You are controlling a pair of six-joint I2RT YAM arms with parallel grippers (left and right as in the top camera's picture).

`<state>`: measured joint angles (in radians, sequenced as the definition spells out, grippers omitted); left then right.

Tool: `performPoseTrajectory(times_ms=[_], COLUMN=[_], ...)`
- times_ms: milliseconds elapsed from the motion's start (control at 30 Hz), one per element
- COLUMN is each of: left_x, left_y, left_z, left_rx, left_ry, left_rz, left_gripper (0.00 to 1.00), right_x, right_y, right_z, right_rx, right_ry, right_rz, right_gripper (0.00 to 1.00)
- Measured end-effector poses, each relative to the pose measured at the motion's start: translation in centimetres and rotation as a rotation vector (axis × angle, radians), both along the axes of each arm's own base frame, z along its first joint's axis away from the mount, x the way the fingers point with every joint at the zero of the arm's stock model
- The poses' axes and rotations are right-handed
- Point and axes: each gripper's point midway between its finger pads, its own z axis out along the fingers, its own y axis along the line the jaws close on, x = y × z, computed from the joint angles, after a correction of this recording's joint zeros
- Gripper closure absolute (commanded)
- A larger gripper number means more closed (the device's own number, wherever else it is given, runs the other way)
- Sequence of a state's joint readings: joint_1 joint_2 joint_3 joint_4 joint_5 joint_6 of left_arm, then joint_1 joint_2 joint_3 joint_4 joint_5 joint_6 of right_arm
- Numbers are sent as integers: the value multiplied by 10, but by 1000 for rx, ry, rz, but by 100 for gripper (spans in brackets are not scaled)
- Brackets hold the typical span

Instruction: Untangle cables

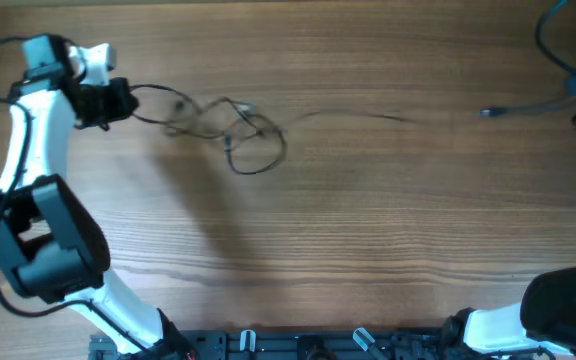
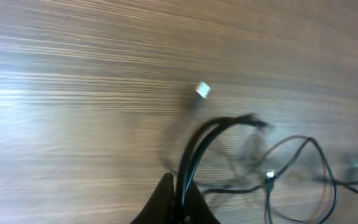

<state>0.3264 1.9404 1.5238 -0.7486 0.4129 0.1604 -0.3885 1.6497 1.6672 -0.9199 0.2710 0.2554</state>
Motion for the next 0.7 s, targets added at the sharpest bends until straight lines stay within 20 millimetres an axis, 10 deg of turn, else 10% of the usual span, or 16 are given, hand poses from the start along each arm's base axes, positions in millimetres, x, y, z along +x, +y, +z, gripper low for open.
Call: performPoseTrajectory(times_ms=[167,300,467,700], left_x=[-8,-7,-1,4], left_y=[44,33,-3,-100], left_z=[34,52,53,56], left_rx=[24,6,-13,-78], left_ry=[-81,-126,-125,-123], left_rz=[95,68,-11,-210], left_gripper=[93,94,94,94], right_x=[-9,7,43,77], right_y=[-26,-3,81,244], right_z=[-19,-25,-27,-14], right_rx=[20,54,131,347], right_ry=[47,46,21,-101], right_rz=[-49,31,280,726], right_gripper=[95,96,96,95])
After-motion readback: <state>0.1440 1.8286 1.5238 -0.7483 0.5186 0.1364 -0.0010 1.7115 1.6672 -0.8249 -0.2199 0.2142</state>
